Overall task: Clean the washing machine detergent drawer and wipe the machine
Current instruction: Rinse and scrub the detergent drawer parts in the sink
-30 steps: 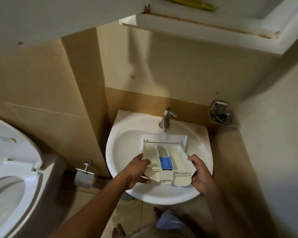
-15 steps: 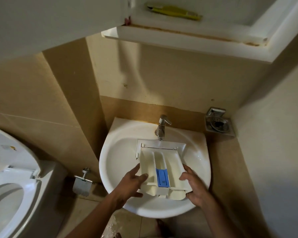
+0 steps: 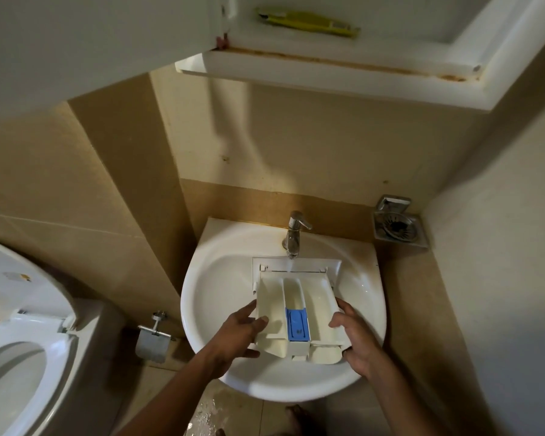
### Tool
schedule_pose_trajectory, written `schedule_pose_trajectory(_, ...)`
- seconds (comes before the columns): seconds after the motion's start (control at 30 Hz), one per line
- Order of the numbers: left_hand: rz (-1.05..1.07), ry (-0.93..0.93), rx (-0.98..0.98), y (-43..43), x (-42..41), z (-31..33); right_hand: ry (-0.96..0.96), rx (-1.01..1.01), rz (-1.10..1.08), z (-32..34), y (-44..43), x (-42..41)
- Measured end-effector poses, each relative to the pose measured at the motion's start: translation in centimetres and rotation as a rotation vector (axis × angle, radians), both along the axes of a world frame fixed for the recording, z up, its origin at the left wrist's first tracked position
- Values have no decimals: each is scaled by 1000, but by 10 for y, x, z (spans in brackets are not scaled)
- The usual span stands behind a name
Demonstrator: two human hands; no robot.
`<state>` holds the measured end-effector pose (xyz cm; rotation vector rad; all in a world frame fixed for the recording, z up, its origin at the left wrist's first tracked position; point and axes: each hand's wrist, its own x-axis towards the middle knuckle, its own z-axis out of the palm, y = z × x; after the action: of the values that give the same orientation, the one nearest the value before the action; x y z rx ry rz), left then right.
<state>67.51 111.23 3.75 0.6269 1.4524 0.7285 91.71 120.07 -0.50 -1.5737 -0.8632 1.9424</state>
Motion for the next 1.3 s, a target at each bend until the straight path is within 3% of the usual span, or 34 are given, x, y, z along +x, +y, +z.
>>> schedule_pose_trajectory(0.1,76,93,58,2,-3,4,69,-45,40,3,7,7)
schedule_pose_trajectory(0.27,434,285,169,7,-29,6,194,-174,138,7,21,15)
schedule_pose_trajectory(0.33,475,207,105,10,-48,-1,215,-196,204,14,28,12)
schedule_pose_trajectory(0.53,329,-309,-88,11,-71,8,141,-245,448,35,61,-8)
schedule_pose_trajectory(0.67,149,-374,-194,2,-68,11,-76,-206,646,36,87,-13)
schedule_pose_trajectory(0.8,149,-358,-226,-1,-47,3,-662,260,929,28,105,-25)
schedule_pose_trajectory(0.9,250,-251,-212,6,-9,12,-910,507,770,18,109,-38)
schedule_pose_trajectory(1.0,325,-109,-114,20,21,22,-871,468,613,14,104,-45)
schedule_pose_trajectory(1.13,382,-49,-37,34,45,17,-1022,587,508,17,98,-48)
schedule_pose_trajectory(1.3,423,-23,35,27,52,1,-920,732,189,28,82,-59)
